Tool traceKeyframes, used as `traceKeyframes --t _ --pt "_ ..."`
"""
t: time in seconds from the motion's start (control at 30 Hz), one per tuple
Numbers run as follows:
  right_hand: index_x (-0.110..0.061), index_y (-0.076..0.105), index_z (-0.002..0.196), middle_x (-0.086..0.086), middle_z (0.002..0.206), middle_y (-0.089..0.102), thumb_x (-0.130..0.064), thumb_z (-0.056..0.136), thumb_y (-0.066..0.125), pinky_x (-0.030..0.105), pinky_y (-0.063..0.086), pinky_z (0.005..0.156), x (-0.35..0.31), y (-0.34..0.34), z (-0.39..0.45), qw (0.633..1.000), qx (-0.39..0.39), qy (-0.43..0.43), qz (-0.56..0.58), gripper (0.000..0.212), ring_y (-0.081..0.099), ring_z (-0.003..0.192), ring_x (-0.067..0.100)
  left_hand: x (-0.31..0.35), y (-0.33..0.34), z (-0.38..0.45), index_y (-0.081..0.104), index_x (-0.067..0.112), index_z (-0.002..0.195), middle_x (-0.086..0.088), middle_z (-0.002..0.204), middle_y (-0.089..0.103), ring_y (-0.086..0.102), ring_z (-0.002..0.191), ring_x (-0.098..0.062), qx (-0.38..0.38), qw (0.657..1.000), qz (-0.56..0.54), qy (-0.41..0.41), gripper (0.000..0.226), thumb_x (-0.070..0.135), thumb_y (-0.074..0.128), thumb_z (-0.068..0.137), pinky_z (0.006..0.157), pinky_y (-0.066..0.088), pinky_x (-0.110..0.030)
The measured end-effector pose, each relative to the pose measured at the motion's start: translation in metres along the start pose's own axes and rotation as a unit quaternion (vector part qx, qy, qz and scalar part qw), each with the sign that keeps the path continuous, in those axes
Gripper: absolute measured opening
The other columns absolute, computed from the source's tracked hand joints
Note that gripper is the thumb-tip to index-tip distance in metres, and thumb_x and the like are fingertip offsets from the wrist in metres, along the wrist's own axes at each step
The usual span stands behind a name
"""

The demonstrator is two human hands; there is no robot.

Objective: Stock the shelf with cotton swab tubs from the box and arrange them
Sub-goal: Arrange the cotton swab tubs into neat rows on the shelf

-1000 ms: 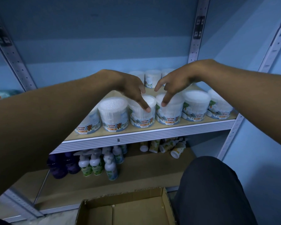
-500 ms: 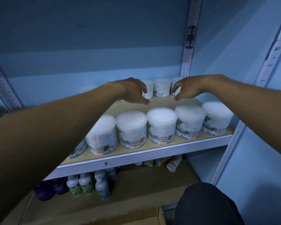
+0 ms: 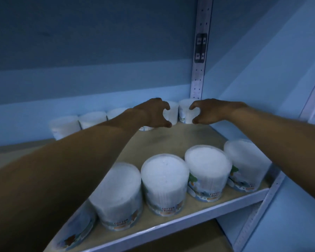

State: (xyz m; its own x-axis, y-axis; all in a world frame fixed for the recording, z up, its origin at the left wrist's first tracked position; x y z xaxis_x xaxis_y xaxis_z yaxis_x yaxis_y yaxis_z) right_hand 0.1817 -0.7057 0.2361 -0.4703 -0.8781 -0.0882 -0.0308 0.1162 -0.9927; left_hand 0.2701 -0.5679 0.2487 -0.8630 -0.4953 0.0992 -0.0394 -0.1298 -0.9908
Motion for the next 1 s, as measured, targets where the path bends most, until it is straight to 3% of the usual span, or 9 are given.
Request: traceKeyframes --t 0.5,1.0 --pt "-0.025 0.027 0.155 0.009 0.158 0.031 -0.048 0.091 0.066 0.037 0.034 0.114 0.014 -0.016 0.087 1.0 0.012 0.0 -0.022 0.079 0.037 0.141 0.027 -0.013 0.015 0.099 0.03 0.027 0.151 -0.001 0.155 0.03 0.033 0.141 -0.022 -0.028 0.999 0.045 -0.009 0.085 0.056 0.069 0.081 0.107 0.035 -0.036" --pt "-0.031 0.034 0.153 0.0 0.161 0.03 -0.056 0.09 0.063 0.038 0.03 0.117 0.0 -0.012 0.119 0.997 0.007 -0.016 -0.073 0.074 0.03 0.146 0.024 -0.018 0.027 0.128 0.041 0.031 0.144 0.001 0.148 0.043 0.042 0.134 -0.021 -0.051 0.995 0.083 0.016 0.076 0.06 0.067 0.079 0.103 0.04 -0.035"
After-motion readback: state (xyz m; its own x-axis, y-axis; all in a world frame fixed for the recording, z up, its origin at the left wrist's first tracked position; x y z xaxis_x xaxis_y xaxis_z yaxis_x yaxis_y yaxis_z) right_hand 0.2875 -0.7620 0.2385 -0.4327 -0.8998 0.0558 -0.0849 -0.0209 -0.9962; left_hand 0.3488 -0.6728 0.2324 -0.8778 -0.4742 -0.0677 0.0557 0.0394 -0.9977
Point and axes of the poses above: each hand's wrist, its own z-axis towards the middle knuckle, its own y-axis out of the palm, x = y × z, the point moved 10 cm from there along z, towards the middle knuckle
